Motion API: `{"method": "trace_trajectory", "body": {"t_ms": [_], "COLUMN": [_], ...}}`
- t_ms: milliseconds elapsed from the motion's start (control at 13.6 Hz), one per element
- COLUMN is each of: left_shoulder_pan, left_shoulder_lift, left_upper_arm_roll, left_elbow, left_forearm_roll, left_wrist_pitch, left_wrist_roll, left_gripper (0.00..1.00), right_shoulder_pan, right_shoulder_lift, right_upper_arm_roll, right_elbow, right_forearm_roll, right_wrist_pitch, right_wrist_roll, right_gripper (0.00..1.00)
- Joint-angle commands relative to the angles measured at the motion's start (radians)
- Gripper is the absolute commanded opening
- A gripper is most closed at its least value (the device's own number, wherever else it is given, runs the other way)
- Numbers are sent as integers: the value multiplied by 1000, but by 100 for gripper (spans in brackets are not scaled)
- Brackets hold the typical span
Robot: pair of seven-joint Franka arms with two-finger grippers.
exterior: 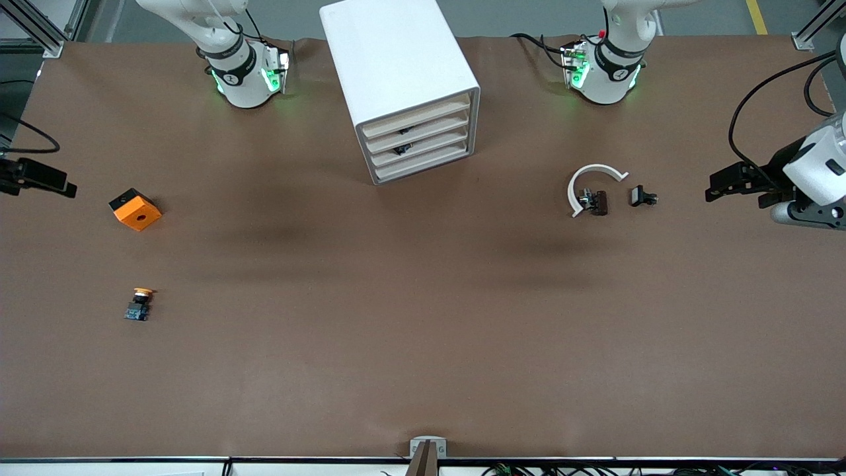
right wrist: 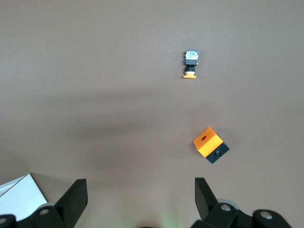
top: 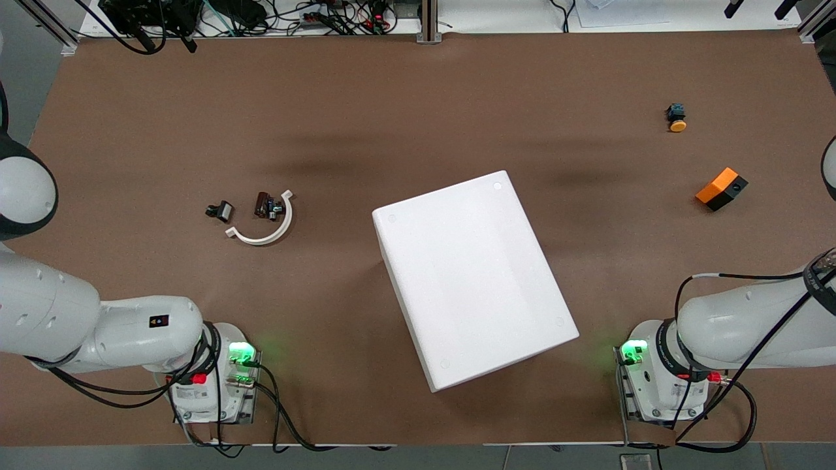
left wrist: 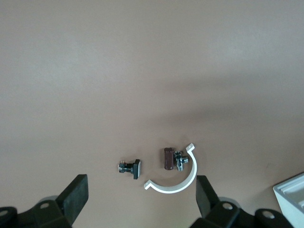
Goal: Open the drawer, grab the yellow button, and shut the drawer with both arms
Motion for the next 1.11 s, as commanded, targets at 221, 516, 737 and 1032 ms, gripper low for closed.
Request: {"method": "trace_trajectory", "body": {"t_ms": [221,516,737,1032], "left_shoulder_pan": [11,-35,-179,-181], "left_shoulder_lift": [-23,-29,-56,-118], "left_upper_arm_roll": [-16,19,155,149], "left_elbow": [-16,-5,-16,-45], "left_forearm_roll": [20,14,19,23], "left_wrist_pitch": [68,81,76,70], "left_wrist_roll": [-90,-99,-157,-161], "left_gripper": [100,100,100,100], "right_shoulder_pan": [-20,-20,-23,-24], "right_shoulder_lift": [-134,-178,-227,-300], "right_upper_arm_roll": [9,9,9,9], "right_elbow": [-73,-128,-194,-298], "right_forearm_roll": [-7,-7,-7,-7], "right_wrist_pitch": [-27,-14,19,78], "right_wrist_roll": [6,5,5,5], "right_gripper": [100,100,100,100]}}
